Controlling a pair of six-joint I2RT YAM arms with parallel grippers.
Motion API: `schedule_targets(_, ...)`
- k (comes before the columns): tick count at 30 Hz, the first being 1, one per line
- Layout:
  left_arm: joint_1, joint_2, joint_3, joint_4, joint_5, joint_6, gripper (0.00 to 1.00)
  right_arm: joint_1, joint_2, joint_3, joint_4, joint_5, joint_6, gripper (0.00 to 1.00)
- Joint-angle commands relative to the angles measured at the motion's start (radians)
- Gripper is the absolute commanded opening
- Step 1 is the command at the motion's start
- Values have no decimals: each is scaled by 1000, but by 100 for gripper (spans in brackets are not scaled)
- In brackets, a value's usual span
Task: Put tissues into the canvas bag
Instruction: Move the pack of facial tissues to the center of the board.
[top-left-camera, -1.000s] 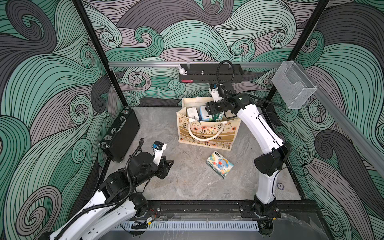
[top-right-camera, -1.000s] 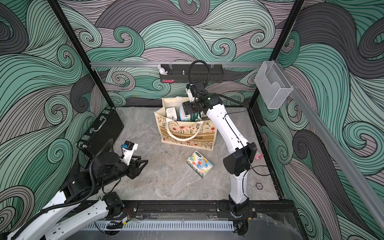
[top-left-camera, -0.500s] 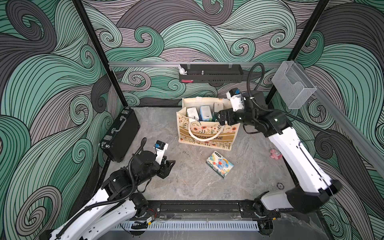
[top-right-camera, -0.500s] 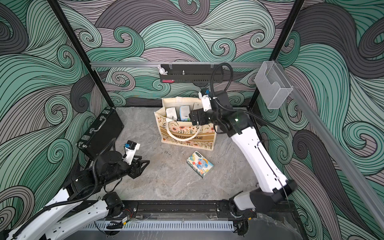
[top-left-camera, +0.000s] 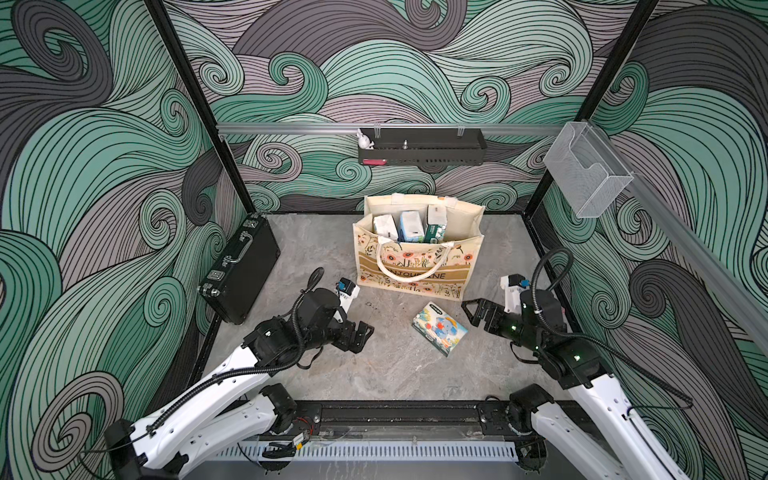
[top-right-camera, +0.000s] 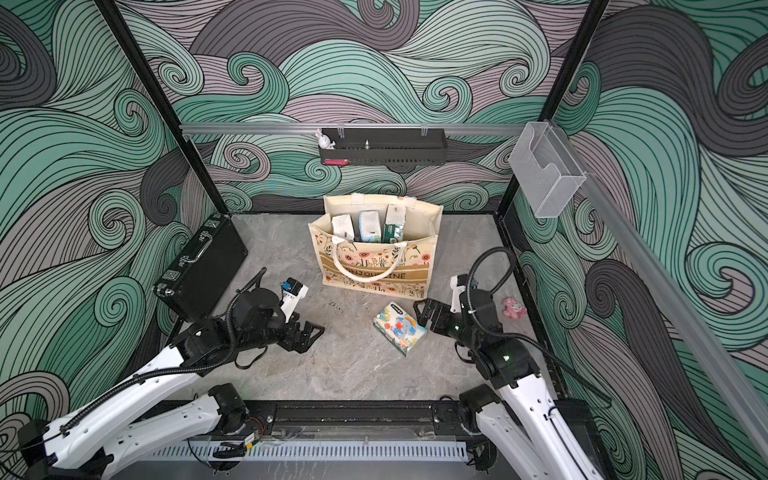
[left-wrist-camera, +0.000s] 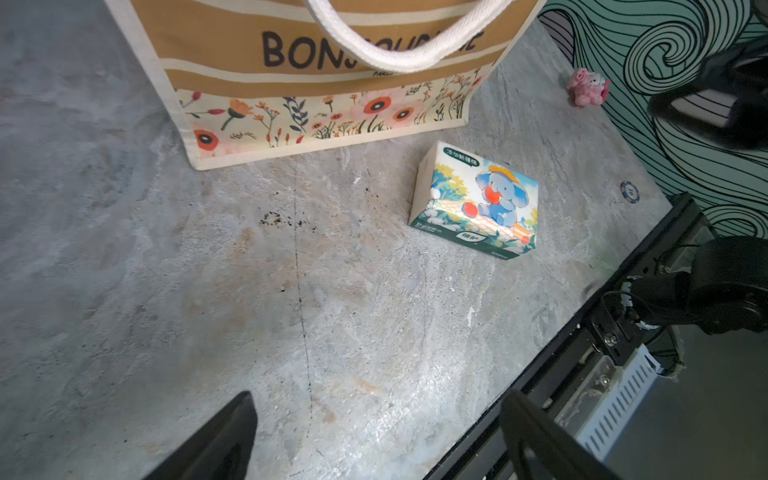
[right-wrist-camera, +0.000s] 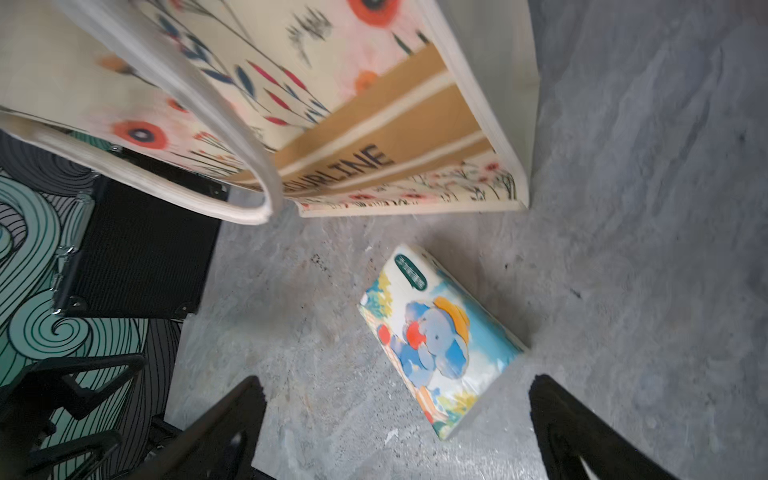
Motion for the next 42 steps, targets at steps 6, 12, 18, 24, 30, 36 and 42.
schedule_targets(6, 1, 313, 82, 179, 174, -83, 83, -8, -49, -194, 124, -7, 94, 99)
schedule_targets(12, -1, 320, 76, 180, 164, -88, 84, -7, 142, -215, 346, -27, -28, 99)
schedule_targets(18, 0, 247, 41, 140, 134, -93, 84, -8, 415, -151, 539, -55, -121, 97)
schedule_targets(24, 0, 165, -33, 154, 126, -110, 85, 14, 564, -193, 836, -246, -52, 92)
schedule_targets(30, 0, 140, -72, 175, 123, -121, 85, 153, 615, -196, 871, -252, -8, 92)
schedule_targets(36, 0, 140, -64, 158, 126, -127, 85, 306, 664, -185, 937, -234, 46, 92)
schedule_targets(42, 0, 112, -102, 149, 122, -157, 85, 368, 604, -174, 921, -209, 77, 93)
